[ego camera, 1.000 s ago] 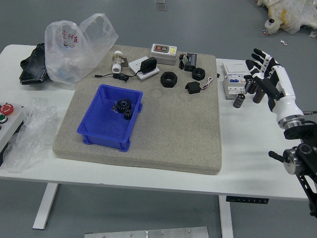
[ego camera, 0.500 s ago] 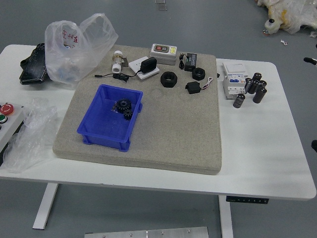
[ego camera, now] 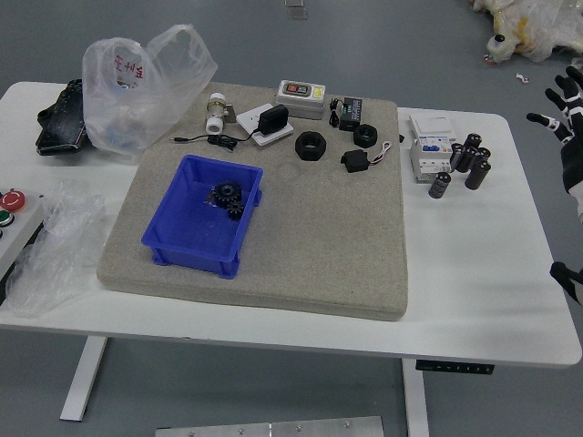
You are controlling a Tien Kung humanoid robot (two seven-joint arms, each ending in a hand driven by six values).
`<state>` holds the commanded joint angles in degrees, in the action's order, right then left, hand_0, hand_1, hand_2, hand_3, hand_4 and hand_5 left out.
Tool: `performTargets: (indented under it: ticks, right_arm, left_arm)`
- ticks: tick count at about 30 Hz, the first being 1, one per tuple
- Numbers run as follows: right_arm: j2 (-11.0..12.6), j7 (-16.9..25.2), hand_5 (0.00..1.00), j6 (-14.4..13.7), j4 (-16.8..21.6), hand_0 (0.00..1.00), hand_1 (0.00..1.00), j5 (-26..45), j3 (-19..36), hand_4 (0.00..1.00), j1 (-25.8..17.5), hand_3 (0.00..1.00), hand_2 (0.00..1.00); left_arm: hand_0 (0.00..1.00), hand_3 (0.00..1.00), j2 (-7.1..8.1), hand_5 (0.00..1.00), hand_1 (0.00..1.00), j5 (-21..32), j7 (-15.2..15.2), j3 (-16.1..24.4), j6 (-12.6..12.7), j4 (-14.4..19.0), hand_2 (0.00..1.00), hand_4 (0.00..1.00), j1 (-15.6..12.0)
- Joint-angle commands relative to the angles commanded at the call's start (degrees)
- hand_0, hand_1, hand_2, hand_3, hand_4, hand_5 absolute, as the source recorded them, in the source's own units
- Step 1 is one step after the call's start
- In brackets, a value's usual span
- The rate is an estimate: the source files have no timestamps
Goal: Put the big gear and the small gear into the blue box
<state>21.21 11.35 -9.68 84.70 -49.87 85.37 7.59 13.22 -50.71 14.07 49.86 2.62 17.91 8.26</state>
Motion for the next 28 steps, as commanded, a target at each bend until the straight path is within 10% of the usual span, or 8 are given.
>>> performTargets:
  ticks: [13, 14, 20, 25, 26, 28]
  right_arm:
    - [-0.2, -0.2, 0.562, 2.3, 1.3, 0.661, 0.729, -0.1, -10.5, 0.832, 3.8, 0.85, 0.753]
    - [-0.2, -0.2, 0.702, 2.9, 1.2, 0.739, 0.715, 0.5, -11.0, 0.927, 3.8, 0.915, 0.747]
    - [0.5, -1.3, 0.818, 6.1, 1.9, 0.657, 0.774, 0.9, -13.9, 0.998, 3.7, 0.998, 0.85]
    - [0.2, -2.6, 0.818, 1.8, 3.0, 0.657, 0.774, -4.6, -14.9, 0.998, 4.6, 0.998, 0.85]
    - [0.1, -2.8, 0.998, 0.8, 3.1, 0.615, 0.768, -5.8, -14.9, 0.998, 4.8, 0.998, 0.921]
    - [0.0, -2.8, 0.998, -0.7, 3.2, 0.615, 0.768, -7.3, -14.5, 0.998, 5.1, 0.998, 0.921]
  left_arm:
    - [0.601, 0.642, -0.71, 0.201, 0.465, -1.2, 0.6, 1.2, 0.0, 0.0, 0.512, 0.666, 1.0]
    - [0.601, 0.643, -0.76, 0.201, 0.466, -1.1, 0.6, 1.2, 0.0, 0.0, 0.512, 0.667, 1.0]
    - [0.602, 0.642, -1.32, 0.201, 0.466, -0.7, 0.4, 0.6, -0.2, -0.1, 0.509, 0.666, 1.2]
    - [0.602, 0.642, -1.22, 0.201, 0.466, -0.1, 0.6, 0.0, -0.7, -0.2, 0.509, 0.666, 1.3]
    - [0.603, 0.643, -1.14, 0.202, 0.465, 0.0, 0.6, -0.1, -0.8, -0.2, 0.512, 0.668, 1.3]
    - [0.603, 0.643, -1.02, 0.202, 0.465, -0.2, 0.8, 0.1, -0.9, -0.2, 0.512, 0.668, 1.4]
